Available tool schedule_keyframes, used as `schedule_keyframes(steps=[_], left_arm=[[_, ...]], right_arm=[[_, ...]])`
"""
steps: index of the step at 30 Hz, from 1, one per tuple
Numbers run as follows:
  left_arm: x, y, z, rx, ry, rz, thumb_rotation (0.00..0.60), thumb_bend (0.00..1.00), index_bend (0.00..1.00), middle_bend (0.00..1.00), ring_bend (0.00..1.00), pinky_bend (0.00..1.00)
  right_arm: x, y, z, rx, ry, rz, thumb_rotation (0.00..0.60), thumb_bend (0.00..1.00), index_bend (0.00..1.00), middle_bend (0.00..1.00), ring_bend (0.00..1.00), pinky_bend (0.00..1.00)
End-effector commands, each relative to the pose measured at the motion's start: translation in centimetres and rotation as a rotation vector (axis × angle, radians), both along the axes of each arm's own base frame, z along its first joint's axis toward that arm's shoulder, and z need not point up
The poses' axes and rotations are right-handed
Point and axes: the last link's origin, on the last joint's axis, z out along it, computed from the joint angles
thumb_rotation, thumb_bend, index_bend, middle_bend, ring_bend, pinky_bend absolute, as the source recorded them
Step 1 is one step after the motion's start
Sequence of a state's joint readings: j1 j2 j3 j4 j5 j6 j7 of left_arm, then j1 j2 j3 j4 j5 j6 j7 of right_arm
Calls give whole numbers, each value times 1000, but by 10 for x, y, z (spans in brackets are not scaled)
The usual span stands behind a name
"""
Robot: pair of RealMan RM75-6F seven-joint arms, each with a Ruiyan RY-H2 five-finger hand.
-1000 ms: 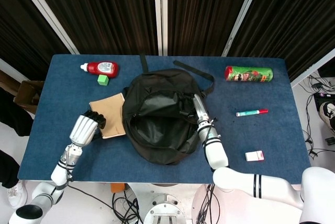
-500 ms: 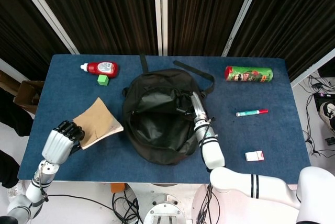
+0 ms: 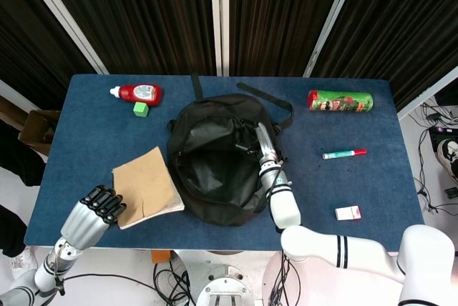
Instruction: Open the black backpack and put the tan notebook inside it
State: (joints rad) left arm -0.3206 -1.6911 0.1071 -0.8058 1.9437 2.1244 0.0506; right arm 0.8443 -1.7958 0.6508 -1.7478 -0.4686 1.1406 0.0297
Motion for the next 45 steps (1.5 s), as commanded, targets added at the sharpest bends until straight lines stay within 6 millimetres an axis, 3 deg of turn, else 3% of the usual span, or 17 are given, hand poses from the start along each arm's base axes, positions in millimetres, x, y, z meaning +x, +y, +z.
schedule_keyframes(steps=[1,12,20,26,35,45], left_arm=[[21,-3,-6,-30,-2,-78,600,480,744,710,587,596],[80,7,-18,-14,-86,-238,600,479,744,710,587,601],[102,7,-31,-65,-78,-281,600,478,744,711,587,603],[111,13,-57,-135,-43,-265,600,479,744,710,587,609],[128,44,-94,-187,1,-193,600,479,744,707,587,603],[133,90,-126,-196,48,19,600,479,744,707,587,613]], right_arm=[[4,-2,2,-5,-7,1,600,590,634,499,289,57],[12,-7,1,5,-18,-2,600,589,634,499,289,57],[17,-9,1,22,-45,2,600,590,634,499,289,57],[21,-10,3,25,-63,11,600,590,634,499,289,57],[26,-5,0,53,-83,39,600,590,635,499,289,57],[31,5,4,73,-105,76,600,590,635,499,289,57]])
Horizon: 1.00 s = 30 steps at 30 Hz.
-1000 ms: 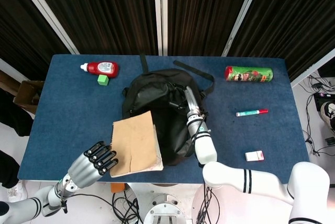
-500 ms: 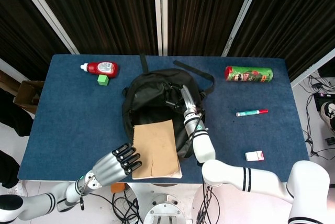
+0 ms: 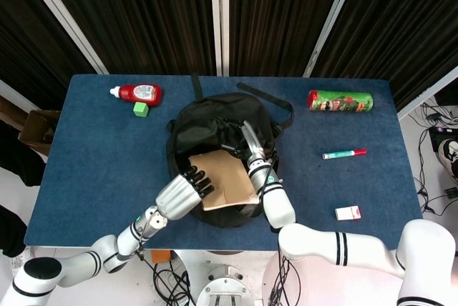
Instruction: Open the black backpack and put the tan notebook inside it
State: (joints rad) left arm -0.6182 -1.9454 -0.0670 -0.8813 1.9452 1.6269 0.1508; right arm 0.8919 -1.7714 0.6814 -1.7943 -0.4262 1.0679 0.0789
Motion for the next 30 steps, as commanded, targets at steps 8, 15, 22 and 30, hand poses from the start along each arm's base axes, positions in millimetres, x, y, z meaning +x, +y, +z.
schedule_keyframes(steps=[8,15,22,30], left_arm=[[5,37,-32,14,107,163,600,478,744,709,587,622],[-3,48,-44,36,156,291,600,435,729,705,587,634],[-3,37,-40,27,65,367,600,61,443,526,515,614],[-13,12,-16,28,-14,398,600,0,321,428,447,587]], right_arm=[[3,8,2,15,-15,23,600,590,634,499,289,57],[1,10,5,10,-22,20,600,590,634,499,289,57],[-3,7,4,1,-13,11,600,589,635,499,289,57],[-8,4,0,-4,2,5,600,590,634,499,289,57]])
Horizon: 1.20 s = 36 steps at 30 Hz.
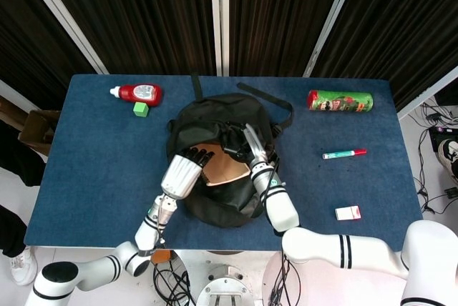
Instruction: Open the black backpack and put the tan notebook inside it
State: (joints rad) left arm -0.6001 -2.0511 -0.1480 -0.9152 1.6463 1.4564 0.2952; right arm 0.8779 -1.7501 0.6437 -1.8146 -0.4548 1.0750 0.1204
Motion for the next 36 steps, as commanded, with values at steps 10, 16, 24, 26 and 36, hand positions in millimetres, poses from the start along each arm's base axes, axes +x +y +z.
schedule_keyframes(steps=[10,16,24,26,36], left_arm=[[-69,-56,78,30,-91,121,600,0,322,434,447,588],[-109,-70,121,29,-155,260,600,0,325,436,447,587],[-141,-71,173,-5,-209,404,600,0,322,342,326,469],[-147,-71,184,-9,-217,434,600,0,315,310,288,411],[-189,-82,228,25,-161,541,600,0,297,271,228,272]], right_arm=[[-16,6,-9,9,126,110,600,560,532,442,245,46],[-47,39,-28,55,383,392,600,434,80,182,15,0],[-88,68,-10,-30,658,650,600,154,0,0,0,0],[-95,73,4,-66,672,668,600,135,0,0,0,0],[-178,77,102,-338,870,545,600,277,0,80,0,0]])
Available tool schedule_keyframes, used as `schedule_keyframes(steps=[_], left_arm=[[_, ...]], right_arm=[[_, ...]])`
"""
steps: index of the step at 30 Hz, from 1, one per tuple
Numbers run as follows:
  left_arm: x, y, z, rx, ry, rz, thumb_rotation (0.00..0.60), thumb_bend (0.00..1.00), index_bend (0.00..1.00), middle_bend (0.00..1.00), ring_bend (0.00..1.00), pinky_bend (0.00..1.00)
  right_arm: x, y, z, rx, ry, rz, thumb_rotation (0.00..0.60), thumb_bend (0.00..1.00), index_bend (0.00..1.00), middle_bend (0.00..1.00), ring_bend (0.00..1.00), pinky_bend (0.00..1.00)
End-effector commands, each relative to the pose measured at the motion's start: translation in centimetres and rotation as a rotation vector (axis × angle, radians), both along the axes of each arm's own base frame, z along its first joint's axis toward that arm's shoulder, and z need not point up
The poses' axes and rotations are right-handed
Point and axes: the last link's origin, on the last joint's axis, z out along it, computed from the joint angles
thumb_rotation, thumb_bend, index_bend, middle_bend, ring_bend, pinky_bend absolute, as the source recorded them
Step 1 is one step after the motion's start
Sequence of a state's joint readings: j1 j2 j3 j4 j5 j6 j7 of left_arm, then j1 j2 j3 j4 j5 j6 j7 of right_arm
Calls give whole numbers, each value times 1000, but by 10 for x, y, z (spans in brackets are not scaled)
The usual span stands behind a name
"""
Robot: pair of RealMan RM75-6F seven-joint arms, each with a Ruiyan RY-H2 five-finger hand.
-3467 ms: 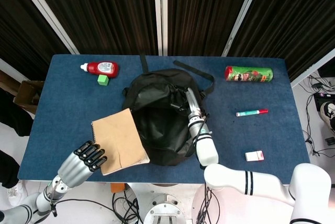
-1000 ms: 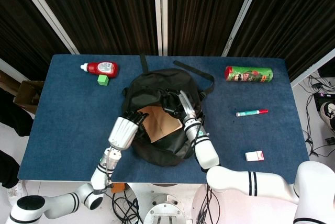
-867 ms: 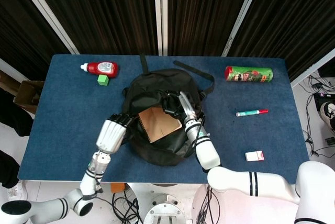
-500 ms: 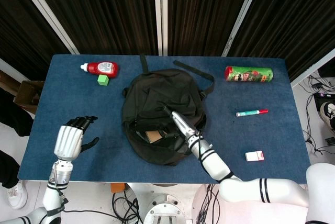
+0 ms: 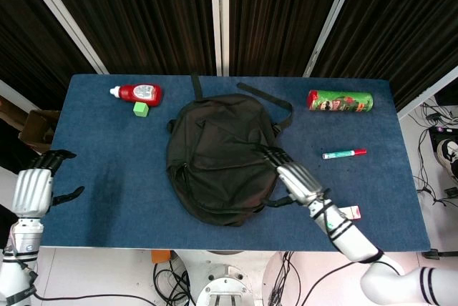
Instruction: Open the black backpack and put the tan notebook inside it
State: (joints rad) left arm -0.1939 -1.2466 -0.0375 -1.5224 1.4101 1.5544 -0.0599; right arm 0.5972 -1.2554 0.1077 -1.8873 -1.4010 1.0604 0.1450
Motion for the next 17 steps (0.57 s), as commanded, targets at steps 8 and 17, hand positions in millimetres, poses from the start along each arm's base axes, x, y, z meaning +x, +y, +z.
schedule_keyframes(steps=[8,17], left_arm=[[-27,-36,23,-54,94,45,600,0,261,223,168,215],[-22,-74,19,-24,89,56,600,0,260,223,169,214]], right_arm=[[-119,37,79,-407,320,-160,600,327,0,94,0,0],[-166,80,96,-490,258,-281,600,327,0,91,0,0]])
